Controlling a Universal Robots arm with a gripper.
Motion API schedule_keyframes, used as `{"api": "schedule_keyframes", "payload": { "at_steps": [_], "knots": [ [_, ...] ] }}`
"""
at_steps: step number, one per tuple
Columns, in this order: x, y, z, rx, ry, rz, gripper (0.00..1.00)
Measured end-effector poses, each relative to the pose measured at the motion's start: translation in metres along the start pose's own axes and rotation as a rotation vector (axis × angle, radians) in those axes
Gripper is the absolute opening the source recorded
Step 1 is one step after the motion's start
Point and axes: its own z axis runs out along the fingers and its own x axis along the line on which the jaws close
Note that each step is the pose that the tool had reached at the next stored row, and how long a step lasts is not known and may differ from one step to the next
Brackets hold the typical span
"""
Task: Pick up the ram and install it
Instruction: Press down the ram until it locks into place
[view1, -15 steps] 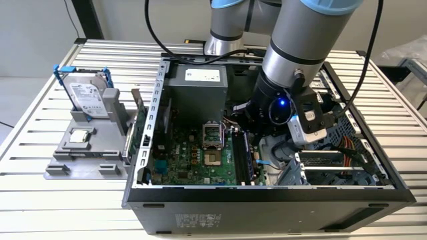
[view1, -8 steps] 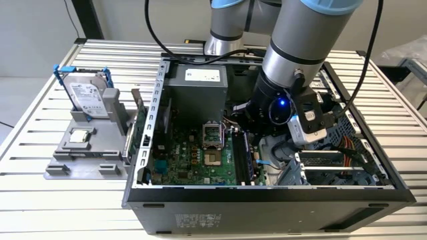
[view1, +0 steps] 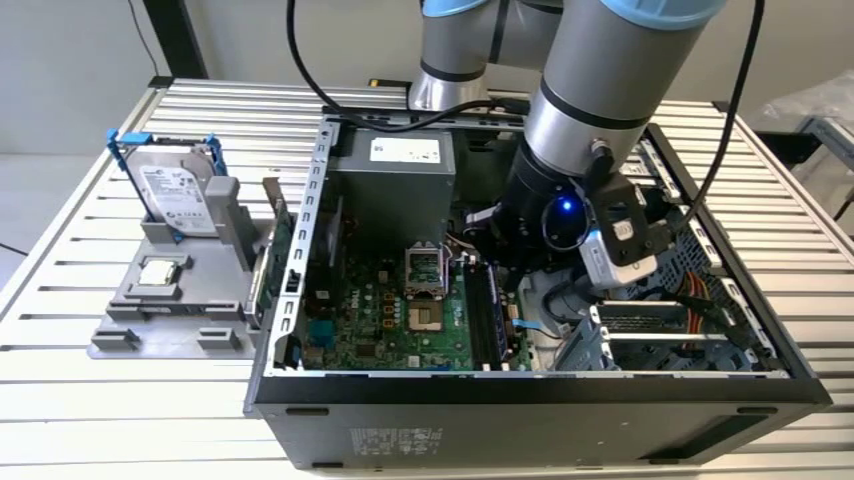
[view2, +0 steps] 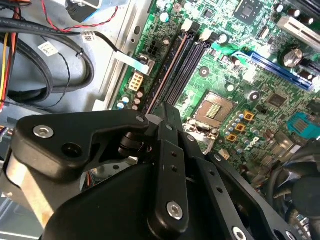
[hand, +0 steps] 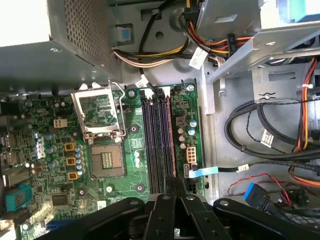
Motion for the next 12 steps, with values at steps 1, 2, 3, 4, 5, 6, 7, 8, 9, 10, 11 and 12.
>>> {"api": "schedule_keyframes", "payload": {
  "at_steps": [1,2,3,4,5,6,7,8,9,10,11,12],
  "knots": [
    [0.0000,0.0000,0.0000,0.0003,0.0001,-0.009,0.00],
    [0.0000,0.0000,0.0000,0.0007,0.0002,-0.018,0.00],
    [0.0000,0.0000,0.0000,0.0010,0.0004,-0.027,0.00],
    [0.0001,0.0000,0.0000,0.0012,0.0005,-0.034,0.00],
    [0.0001,0.0000,0.0000,0.0015,0.0005,-0.041,0.00],
    [0.0001,0.0000,0.0000,0.0018,0.0007,-0.048,0.00],
    [0.0001,0.0000,0.0000,0.0020,0.0007,-0.054,0.00],
    [0.0001,0.0000,0.0000,0.0023,0.0008,-0.060,0.00],
    [0.0001,0.0000,0.0000,0.0025,0.0009,-0.066,0.00],
    [0.0001,0.0000,0.0000,0.0027,0.0009,-0.072,0.00],
    [0.0001,0.0000,0.0000,0.0029,0.0010,-0.078,0.00],
    [0.0001,0.0000,0.0000,0.0032,0.0011,-0.085,0.00]
  ]
}}
